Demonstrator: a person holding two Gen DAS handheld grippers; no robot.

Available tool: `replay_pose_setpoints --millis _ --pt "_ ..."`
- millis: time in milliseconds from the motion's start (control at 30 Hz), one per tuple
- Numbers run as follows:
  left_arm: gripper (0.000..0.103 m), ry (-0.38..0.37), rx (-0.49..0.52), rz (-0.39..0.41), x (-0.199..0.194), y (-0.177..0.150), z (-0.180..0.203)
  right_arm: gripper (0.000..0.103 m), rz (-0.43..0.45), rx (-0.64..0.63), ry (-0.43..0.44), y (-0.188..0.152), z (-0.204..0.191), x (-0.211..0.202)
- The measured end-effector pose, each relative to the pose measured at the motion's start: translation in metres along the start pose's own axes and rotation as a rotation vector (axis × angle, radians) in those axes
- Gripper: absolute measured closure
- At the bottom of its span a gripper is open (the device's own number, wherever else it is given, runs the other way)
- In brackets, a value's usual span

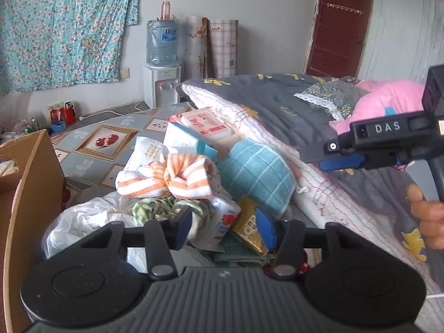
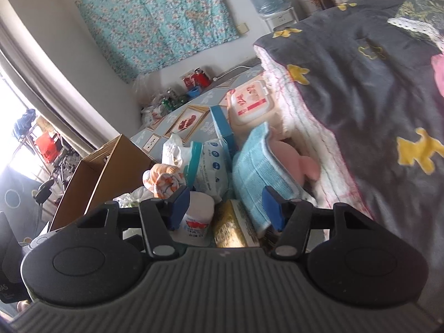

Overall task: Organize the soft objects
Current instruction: 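Move the right tool back to the pile and grasp the blue bandage box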

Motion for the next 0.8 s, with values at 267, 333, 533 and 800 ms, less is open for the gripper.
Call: replay_pose_setpoints --millis 267,333,533,800 --pt "0.061 0.016 -0.154 0.018 0.001 0.036 -0.048 0.061 -0.048 -0.057 0.030 0.079 -0.028 0.070" --pt "0.061 0.031 -0.201 0.008 0.005 0.043 -0.061 0.062 -0.073 -0.087 -0.002 0.096 -0.033 0.097" --pt "0.061 0.094 -0.282 -0.019 0.018 0.054 -0.096 0.066 -0.171 -0.123 -0.099 0.122 -0.028 0.169" --pt "0.071 0.081 -0.375 -0.035 0.023 0.052 -0.123 0.083 -0.222 -0.154 -0.106 0.117 -0.024 0.198"
Point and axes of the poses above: each gripper's, at about its wrist camera, not at the fingertips, and x roughly the way its jaws point, z to its right, y to its top, the point moved 5 cm from there along x, roughly the way its jaws point, and after that the axes turned 9 degrees about -z, right-handed, at the moved point
